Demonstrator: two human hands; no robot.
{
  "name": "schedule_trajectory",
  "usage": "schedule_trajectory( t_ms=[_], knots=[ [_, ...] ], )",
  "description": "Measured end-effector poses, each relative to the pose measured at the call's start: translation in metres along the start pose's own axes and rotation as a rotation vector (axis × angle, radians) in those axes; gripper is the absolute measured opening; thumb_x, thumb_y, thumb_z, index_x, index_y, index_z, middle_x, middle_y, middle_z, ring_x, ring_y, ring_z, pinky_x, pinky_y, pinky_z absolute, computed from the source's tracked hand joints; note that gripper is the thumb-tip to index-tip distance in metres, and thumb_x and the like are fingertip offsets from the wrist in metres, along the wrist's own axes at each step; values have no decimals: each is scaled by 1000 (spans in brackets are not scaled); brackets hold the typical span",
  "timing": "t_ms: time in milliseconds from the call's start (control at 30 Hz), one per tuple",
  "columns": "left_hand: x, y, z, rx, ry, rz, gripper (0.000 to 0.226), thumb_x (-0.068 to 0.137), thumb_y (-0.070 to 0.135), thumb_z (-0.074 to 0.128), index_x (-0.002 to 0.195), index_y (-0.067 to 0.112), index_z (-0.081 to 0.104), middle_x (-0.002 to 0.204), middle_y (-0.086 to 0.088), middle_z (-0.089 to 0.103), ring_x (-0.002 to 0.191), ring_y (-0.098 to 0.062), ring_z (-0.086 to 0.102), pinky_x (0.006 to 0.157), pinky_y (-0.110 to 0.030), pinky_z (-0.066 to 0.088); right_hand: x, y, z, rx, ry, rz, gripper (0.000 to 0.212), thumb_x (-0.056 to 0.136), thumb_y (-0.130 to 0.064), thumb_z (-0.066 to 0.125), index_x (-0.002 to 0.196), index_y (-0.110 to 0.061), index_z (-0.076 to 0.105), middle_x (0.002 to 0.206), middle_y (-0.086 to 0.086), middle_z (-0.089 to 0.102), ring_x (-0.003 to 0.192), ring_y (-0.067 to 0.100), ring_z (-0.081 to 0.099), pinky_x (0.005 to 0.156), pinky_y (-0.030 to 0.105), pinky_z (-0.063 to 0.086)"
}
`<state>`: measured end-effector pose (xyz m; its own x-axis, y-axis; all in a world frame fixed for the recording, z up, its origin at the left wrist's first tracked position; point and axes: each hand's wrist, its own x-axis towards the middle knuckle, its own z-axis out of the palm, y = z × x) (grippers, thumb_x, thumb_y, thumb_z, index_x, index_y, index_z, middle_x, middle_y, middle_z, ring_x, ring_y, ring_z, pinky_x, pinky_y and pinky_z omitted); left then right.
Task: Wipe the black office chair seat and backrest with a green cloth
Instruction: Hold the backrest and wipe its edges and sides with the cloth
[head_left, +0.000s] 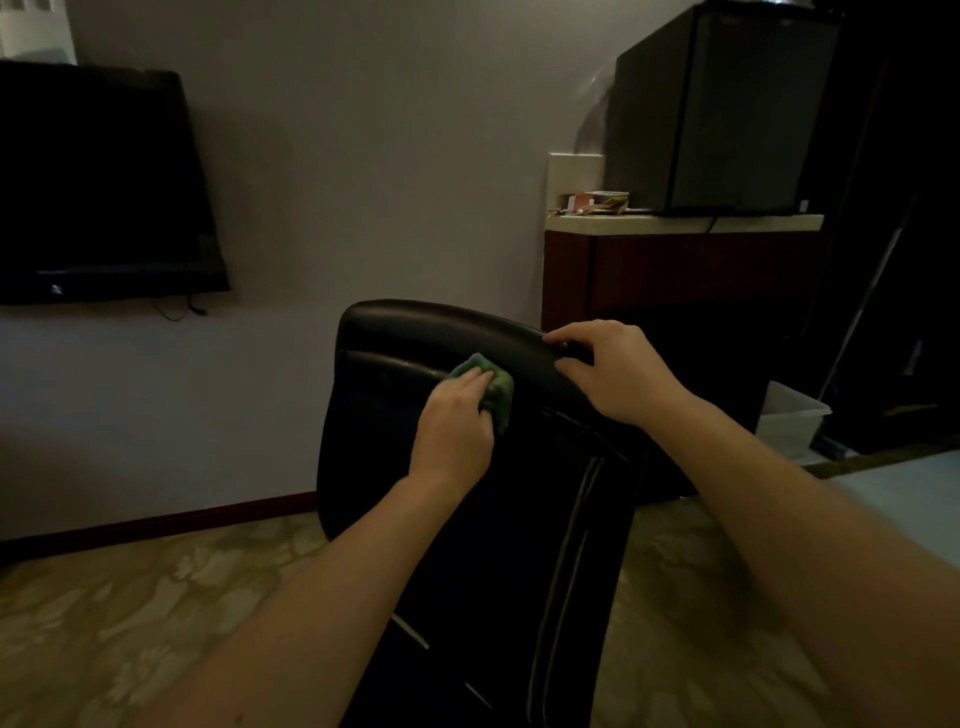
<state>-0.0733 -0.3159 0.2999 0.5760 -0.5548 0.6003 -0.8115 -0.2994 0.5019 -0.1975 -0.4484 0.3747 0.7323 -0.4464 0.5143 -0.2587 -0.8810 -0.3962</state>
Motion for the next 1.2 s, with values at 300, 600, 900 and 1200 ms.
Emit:
schedule_trajectory(
  t_ms=[300, 600, 900, 1200],
  knots=[
    [-32, 24, 1, -125, 22, 50, 38, 97, 6, 53, 134, 14, 59, 132, -4, 60, 127, -16, 51, 113, -33, 39, -21, -1, -28, 45, -72, 39, 43, 87, -29, 72, 129, -26, 60, 104, -15, 51, 95, 3, 48, 68, 10, 31],
    [-85, 42, -7, -123, -122, 321, 45, 92, 4, 62, 135, 18, 59, 134, 14, 54, 130, 2, 39, 114, -14, 24, -52, -11, -36, 75, -127, 106, 44, 89, -28, 69, 129, -35, 54, 121, -6, 38, 106, 11, 42, 67, 11, 27],
    [-58, 33, -30, -242, -146, 127, 42, 97, 6, 54, 137, 22, 56, 133, 2, 60, 119, -4, 53, 107, -28, 46, -76, -24, -45, 140, -115, 148, 17, 92, -27, 66, 106, -33, 60, 122, -6, 39, 87, 3, 44, 62, 12, 33],
    [-115, 60, -20, -184, -110, 277, 43, 93, 4, 60, 135, 14, 60, 134, 2, 61, 128, -10, 50, 114, -22, 33, -89, -33, -47, 164, -44, 102, 11, 88, -19, 70, 88, -29, 65, 130, -10, 43, 113, 5, 40, 89, 18, 30]
  ],
)
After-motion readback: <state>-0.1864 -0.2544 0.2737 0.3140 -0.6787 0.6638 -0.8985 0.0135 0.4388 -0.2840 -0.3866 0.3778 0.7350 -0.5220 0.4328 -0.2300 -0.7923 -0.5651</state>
